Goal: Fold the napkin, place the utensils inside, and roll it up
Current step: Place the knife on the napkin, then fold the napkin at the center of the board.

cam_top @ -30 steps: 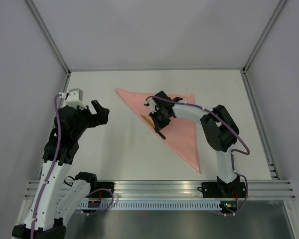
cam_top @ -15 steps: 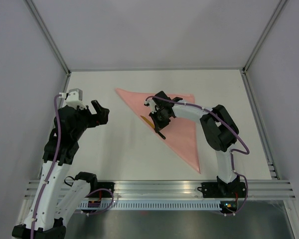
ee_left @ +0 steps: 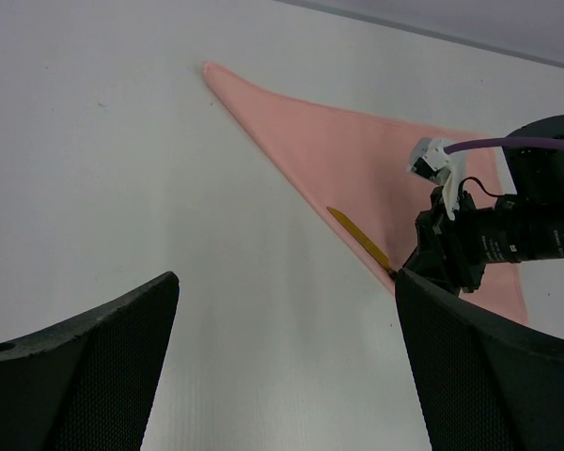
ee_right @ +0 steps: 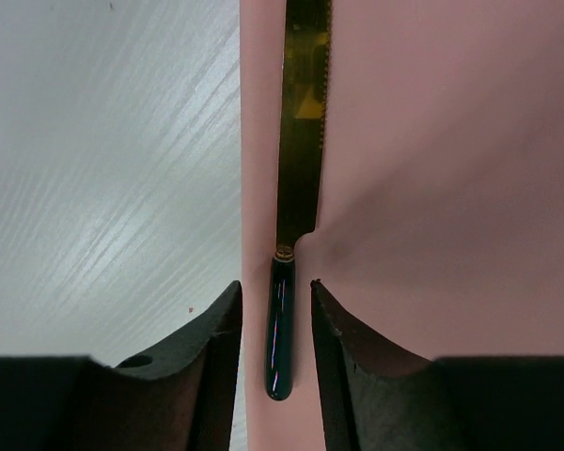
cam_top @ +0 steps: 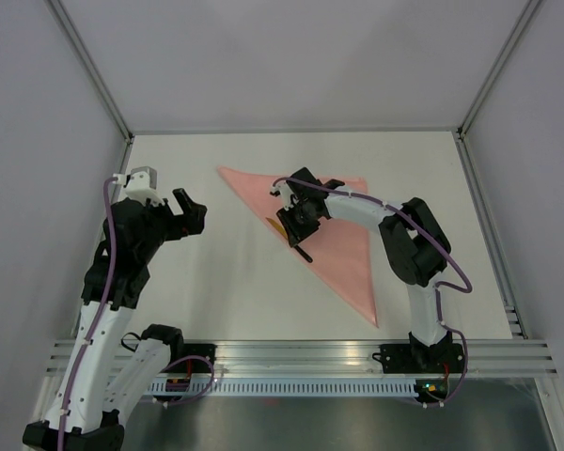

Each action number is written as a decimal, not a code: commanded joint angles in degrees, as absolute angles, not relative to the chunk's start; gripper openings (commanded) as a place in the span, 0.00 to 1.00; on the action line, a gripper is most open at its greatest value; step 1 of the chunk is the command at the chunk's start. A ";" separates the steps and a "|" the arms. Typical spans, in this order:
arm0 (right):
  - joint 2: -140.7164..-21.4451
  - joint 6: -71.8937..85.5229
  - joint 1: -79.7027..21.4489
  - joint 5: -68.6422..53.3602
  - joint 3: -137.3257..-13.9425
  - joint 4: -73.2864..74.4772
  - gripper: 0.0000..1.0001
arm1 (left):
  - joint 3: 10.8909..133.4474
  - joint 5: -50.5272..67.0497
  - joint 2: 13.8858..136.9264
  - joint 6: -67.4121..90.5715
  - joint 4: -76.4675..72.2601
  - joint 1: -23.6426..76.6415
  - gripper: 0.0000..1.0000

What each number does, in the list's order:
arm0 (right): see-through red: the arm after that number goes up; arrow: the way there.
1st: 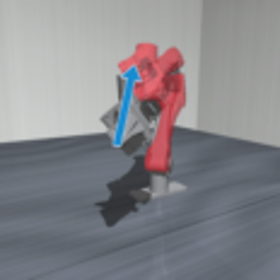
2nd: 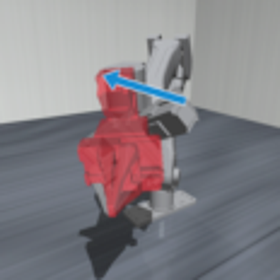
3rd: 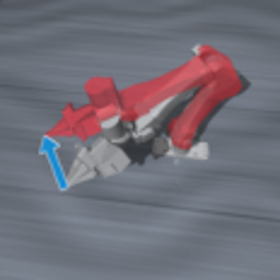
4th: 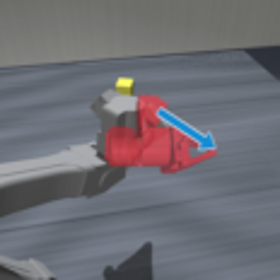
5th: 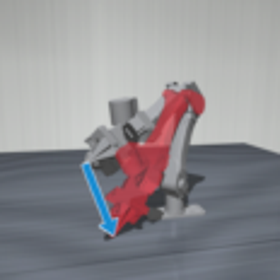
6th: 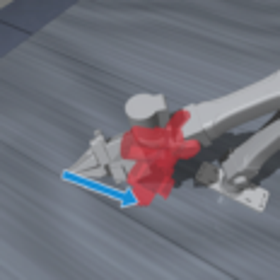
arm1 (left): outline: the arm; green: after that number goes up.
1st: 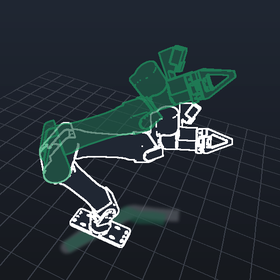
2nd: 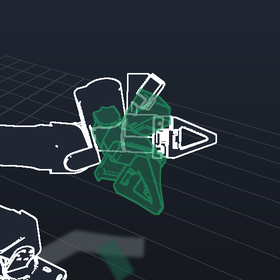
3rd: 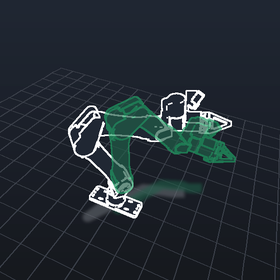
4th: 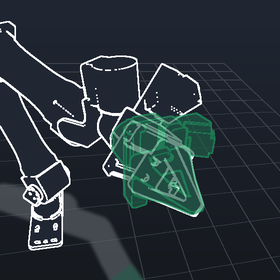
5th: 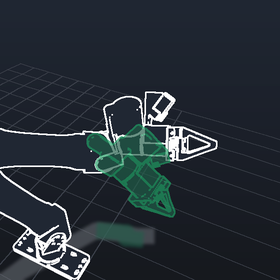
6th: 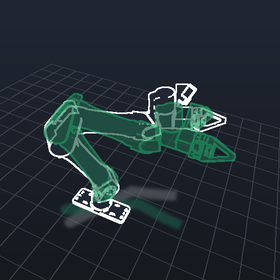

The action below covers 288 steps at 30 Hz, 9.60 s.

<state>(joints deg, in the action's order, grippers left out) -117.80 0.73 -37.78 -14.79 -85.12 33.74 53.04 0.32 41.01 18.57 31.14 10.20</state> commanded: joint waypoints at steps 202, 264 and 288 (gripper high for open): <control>-99.67 3.08 9.41 -36.12 -82.88 35.33 0.29 | 40.96 12.13 111.89 44.91 -55.20 22.68 0.07; -97.91 -2.02 -3.87 -31.90 -79.54 38.85 0.32 | 77.07 -3.78 115.83 40.26 -5.10 4.75 0.49; -97.56 -2.37 -3.87 -32.70 -79.19 38.58 0.33 | 97.12 -5.54 130.52 38.94 8.88 4.13 0.43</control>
